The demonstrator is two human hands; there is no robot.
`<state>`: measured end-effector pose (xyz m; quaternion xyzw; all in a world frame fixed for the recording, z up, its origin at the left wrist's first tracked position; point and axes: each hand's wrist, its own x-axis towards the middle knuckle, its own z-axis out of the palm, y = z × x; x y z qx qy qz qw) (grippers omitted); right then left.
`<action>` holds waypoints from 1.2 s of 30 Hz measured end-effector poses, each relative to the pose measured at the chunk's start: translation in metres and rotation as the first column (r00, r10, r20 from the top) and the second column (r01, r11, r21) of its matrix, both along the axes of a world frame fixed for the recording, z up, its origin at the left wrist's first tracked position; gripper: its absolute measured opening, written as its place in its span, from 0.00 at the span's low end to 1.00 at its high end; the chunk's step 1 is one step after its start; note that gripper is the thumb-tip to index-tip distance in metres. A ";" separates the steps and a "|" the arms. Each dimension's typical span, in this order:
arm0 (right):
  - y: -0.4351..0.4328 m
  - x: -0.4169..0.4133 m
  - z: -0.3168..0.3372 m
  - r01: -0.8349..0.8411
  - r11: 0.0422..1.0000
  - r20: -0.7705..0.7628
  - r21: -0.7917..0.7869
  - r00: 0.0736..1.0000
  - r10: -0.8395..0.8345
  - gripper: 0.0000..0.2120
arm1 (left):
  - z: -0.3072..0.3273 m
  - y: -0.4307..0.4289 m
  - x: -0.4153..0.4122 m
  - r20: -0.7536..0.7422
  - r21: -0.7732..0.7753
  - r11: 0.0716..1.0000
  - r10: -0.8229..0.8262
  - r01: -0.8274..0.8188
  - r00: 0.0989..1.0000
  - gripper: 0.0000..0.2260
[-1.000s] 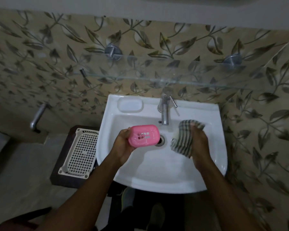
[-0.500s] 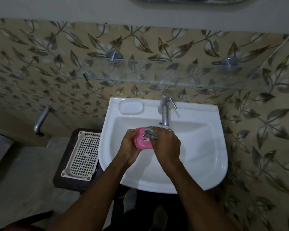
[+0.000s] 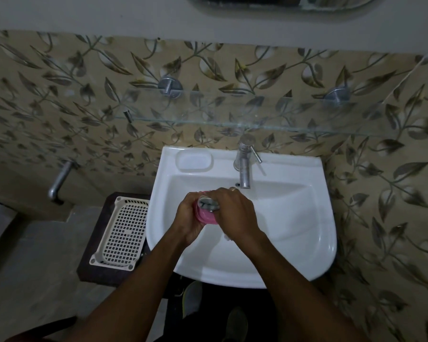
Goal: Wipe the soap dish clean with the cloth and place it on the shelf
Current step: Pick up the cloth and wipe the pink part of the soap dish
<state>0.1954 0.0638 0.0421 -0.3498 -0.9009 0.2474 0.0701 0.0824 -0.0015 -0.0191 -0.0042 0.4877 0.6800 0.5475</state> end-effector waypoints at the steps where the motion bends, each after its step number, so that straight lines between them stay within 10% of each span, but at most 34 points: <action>1: -0.001 -0.002 0.001 -0.030 0.999 0.000 -0.022 1.000 0.030 0.16 | 0.001 -0.001 -0.001 0.005 0.001 1.000 -0.003 0.003 1.000 0.13; 36: 0.007 0.003 0.014 -0.309 0.945 0.159 0.108 0.944 0.290 0.11 | 0.006 -0.007 -0.031 0.098 -0.164 0.924 -0.332 0.344 0.938 0.12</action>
